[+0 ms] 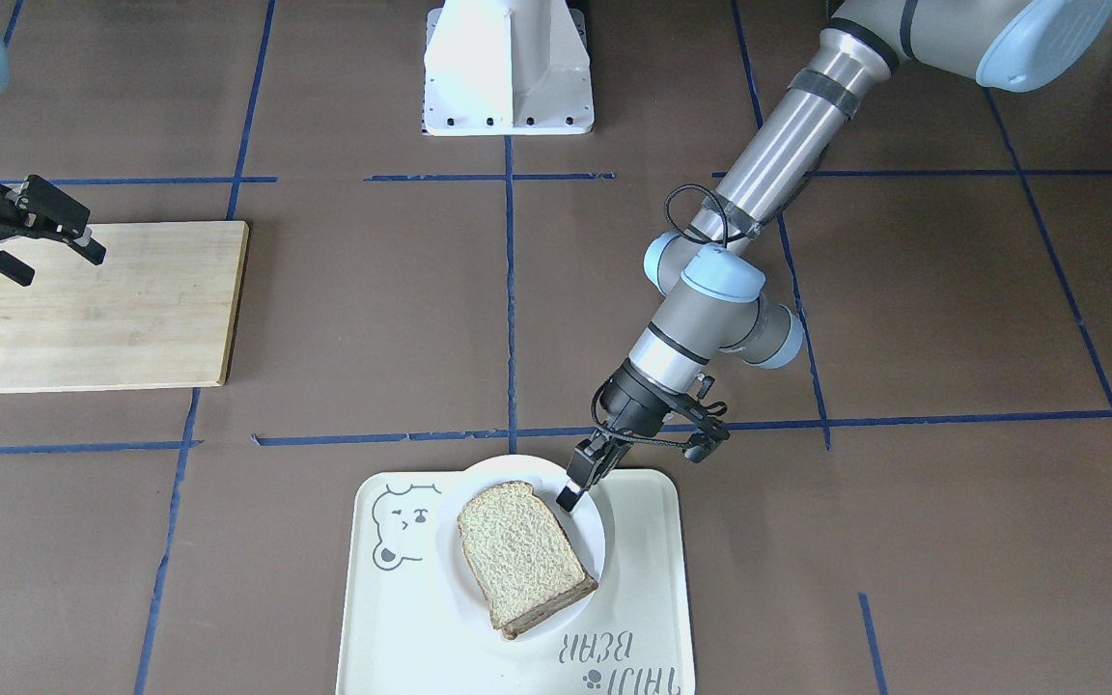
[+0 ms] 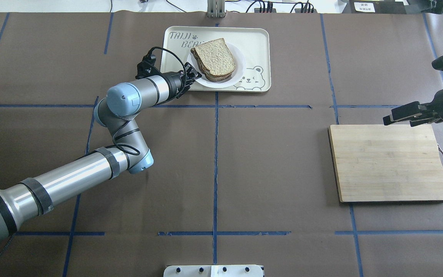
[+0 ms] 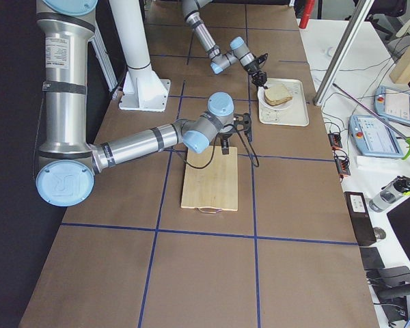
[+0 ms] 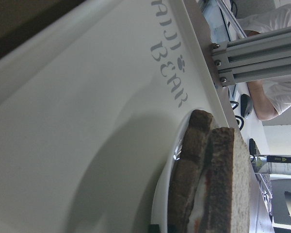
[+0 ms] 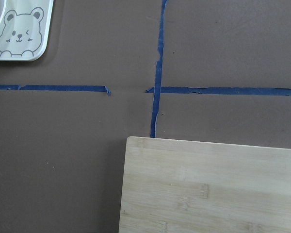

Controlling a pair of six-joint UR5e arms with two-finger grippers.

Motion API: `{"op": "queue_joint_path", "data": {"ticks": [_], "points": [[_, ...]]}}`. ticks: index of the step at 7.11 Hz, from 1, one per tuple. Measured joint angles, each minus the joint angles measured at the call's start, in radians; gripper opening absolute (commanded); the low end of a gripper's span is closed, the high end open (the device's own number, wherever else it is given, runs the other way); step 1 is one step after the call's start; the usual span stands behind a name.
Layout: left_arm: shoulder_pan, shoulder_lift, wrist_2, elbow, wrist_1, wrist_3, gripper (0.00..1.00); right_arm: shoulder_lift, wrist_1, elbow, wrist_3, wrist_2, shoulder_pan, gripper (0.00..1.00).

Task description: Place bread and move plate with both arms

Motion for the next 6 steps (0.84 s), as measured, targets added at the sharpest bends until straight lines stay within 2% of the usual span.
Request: {"op": "queue_joint_path", "data": {"ticks": [1,4,5,6], "points": [[-0.003,0.001,0.0,0.001,0.0,0.0,0.44,0.001,0.0,0.0,0.0,0.0,0.0,1.0],[-0.013,0.009,-0.001,-0.012,0.002,0.005,0.47,0.005,0.0,-0.001,0.0,0.001,0.001,1.0],[-0.015,0.029,-0.004,-0.039,0.003,0.011,0.65,0.005,-0.001,-0.001,0.0,0.001,0.002,1.0],[-0.023,0.065,-0.02,-0.084,0.008,0.016,0.7,0.005,0.0,-0.001,0.0,0.001,0.004,1.0]]}}
